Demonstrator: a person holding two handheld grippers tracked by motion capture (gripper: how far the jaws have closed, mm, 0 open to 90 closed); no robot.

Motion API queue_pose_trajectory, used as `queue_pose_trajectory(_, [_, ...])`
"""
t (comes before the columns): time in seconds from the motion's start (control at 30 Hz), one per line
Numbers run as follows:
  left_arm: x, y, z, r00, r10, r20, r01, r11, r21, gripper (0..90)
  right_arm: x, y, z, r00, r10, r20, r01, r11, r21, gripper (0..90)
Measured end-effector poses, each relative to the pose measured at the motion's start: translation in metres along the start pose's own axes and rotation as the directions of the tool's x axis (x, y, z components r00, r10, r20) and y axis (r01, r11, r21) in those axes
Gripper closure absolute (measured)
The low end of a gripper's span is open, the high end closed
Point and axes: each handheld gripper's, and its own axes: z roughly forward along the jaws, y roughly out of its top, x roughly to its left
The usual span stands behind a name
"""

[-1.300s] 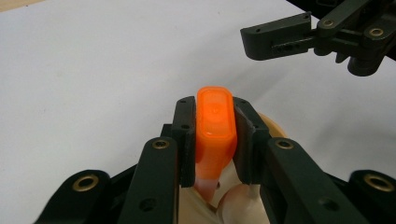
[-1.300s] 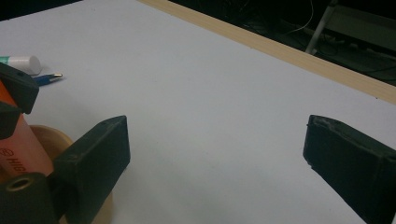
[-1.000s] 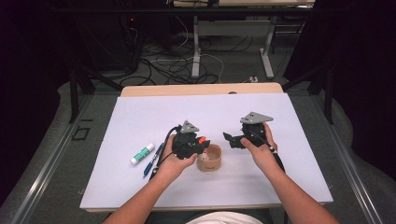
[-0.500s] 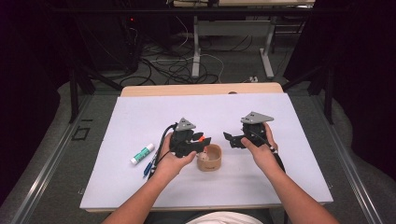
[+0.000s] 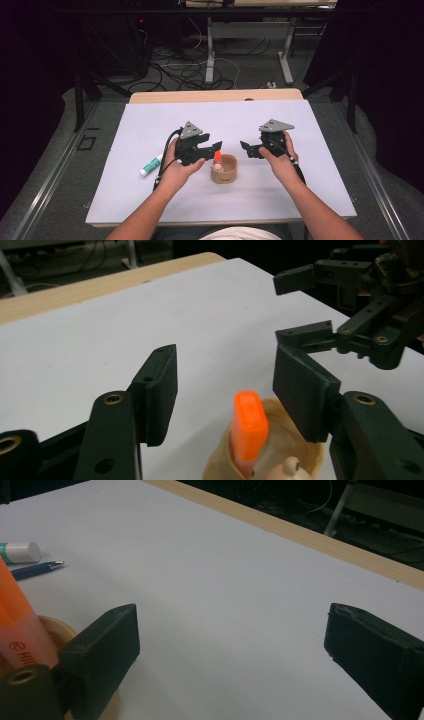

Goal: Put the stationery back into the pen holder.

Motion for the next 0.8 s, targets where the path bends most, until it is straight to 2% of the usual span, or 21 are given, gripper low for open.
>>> queue_pose_trajectory(0.1, [0.003, 0.000, -0.004, 0.9998, 0.007, -0.018, -0.007, 1.0000, -0.003, 41.9, -0.001, 0.001, -0.002, 0.9997, 0.023, -0.010, -0.023, 1.000, -0.006, 6.5])
queue_pose_trajectory(0.23, [0.010, 0.001, -0.011, 0.9990, 0.016, -0.043, -0.016, 0.9998, -0.008, 39.7, -0.003, 0.002, -0.005, 0.9999, 0.009, 0.012, -0.009, 1.000, -0.012, 3.4])
queue_pose_trajectory(0.4, [0.025, 0.001, -0.023, 0.9966, 0.011, -0.082, -0.013, 0.9997, -0.021, 37.5, -0.006, 0.001, -0.007, 0.9990, 0.045, 0.003, -0.045, 0.999, -0.012, 3.2])
queue_pose_trajectory(0.47, [0.032, 0.001, -0.028, 0.9949, 0.006, -0.101, -0.008, 0.9997, -0.024, 35.3, -0.007, -0.001, -0.009, 0.9992, 0.041, 0.002, -0.041, 0.999, 0.000, 3.1])
queue_pose_trajectory(0.57, [0.043, 0.000, -0.035, 0.9923, -0.017, -0.123, 0.013, 0.9995, -0.029, 33.8, -0.010, -0.004, -0.011, 0.9986, 0.053, -0.003, -0.053, 0.999, 0.004, 1.6])
queue_pose_trajectory(0.7, [0.057, -0.003, -0.046, 0.9878, -0.055, -0.145, 0.049, 0.9978, -0.044, 32.8, -0.010, -0.007, -0.016, 0.9994, 0.034, 0.011, -0.034, 0.999, 0.031, 1.0])
queue_pose_trajectory(0.8, [0.069, -0.006, -0.053, 0.9841, -0.084, -0.156, 0.077, 0.9956, -0.054, 29.3, -0.012, -0.009, -0.020, 0.9993, 0.037, 0.008, -0.037, 0.999, 0.029, 0.4])
